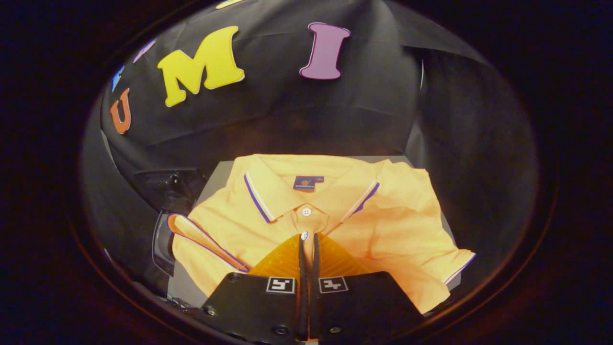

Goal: Put the clothes into the washing machine and then close the washing machine lid.

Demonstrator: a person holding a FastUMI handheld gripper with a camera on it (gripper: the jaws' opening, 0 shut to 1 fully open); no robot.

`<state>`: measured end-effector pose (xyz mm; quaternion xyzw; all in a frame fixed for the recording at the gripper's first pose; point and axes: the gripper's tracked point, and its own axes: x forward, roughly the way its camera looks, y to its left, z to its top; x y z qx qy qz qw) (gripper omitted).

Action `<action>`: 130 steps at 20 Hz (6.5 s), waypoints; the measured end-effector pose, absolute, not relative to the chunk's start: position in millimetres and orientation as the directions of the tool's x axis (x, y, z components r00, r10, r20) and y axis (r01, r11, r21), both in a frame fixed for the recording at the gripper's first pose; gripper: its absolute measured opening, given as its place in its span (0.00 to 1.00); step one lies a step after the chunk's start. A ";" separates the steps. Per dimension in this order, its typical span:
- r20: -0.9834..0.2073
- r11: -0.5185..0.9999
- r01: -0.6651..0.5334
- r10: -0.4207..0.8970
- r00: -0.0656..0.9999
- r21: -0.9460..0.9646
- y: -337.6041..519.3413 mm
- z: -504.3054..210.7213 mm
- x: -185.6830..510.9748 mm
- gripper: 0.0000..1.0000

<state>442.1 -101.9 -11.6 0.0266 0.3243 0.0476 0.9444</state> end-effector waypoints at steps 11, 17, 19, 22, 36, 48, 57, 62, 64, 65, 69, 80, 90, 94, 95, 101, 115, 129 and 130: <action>-0.449 0.974 -0.195 0.226 0.865 0.115 -47.9 113.2 411.0 0.05; -0.423 0.955 -0.280 0.295 0.857 0.098 5.8 140.7 400.2 0.05; -0.418 0.944 -0.316 0.324 0.849 0.090 28.3 145.5 397.6 0.05; -0.417 0.925 -0.367 0.373 0.829 0.096 63.8 150.0 392.5 0.05; -0.454 0.820 -0.565 0.537 0.711 0.086 229.6 135.8 380.5 0.05; -0.537 0.779 -0.618 0.569 0.624 0.108 308.1 72.9 385.4 0.05; -0.605 0.805 -0.582 0.524 0.600 0.120 327.8 5.8 390.3 0.05; -0.631 0.846 -0.511 0.480 0.609 0.150 330.1 -48.2 401.5 0.05; -0.648 0.870 -0.465 0.450 0.615 0.164 328.7 -79.5 411.1 0.05; -0.655 0.881 -0.442 0.436 0.617 0.170 327.9 -93.9 416.2 0.05; -0.718 0.917 -0.352 0.373 0.588 0.189 327.7 -160.3 429.2 0.05; -0.778 0.957 -0.235 0.279 0.563 0.173 329.1 -224.1 434.1 0.05; -0.776 0.960 -0.227 0.269 0.571 0.165 327.4 -226.1 437.1 0.05; -0.798 0.966 -0.223 0.237 0.554 0.132 321.2 -232.1 435.0 0.30; -0.795 0.963 -0.235 0.242 0.555 0.129 320.5 -231.8 433.6 0.52; -0.760 0.961 -0.267 0.228 0.609 0.075 315.7 -216.2 437.2 0.95; -0.365 0.880 -0.459 0.469 0.804 0.120 343.3 58.7 444.8 0.95; -0.626 0.956 -0.261 0.286 0.725 0.134 363.6 -10.0 593.6 0.95; -0.659 0.958 -0.248 0.279 0.699 0.143 365.2 -21.8 594.2 0.95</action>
